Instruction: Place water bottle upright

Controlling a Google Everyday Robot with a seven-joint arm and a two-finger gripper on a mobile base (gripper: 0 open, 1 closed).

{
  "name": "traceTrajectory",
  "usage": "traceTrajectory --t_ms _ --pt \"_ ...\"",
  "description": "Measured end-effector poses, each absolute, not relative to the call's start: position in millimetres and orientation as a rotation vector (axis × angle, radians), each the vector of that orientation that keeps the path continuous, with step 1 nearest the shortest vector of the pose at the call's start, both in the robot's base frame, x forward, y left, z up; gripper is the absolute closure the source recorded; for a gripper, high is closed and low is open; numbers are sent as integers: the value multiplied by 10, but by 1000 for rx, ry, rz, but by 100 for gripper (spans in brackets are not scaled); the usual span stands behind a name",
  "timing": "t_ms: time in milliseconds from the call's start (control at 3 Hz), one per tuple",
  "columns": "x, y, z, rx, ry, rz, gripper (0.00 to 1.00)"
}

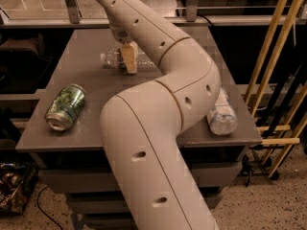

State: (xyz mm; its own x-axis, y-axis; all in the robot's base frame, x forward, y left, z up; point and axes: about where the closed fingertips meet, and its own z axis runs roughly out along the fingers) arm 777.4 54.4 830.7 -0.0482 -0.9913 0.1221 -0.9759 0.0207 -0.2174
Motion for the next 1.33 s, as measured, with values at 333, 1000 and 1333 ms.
traceTrajectory --t_ms 333,1000,1333 --pt "7771 536 8326 -2120 2199 -374 62" --pt "7832 558 8330 -2104 2181 -382 51" --pt "7831 558 8339 -2104 2181 -381 53"
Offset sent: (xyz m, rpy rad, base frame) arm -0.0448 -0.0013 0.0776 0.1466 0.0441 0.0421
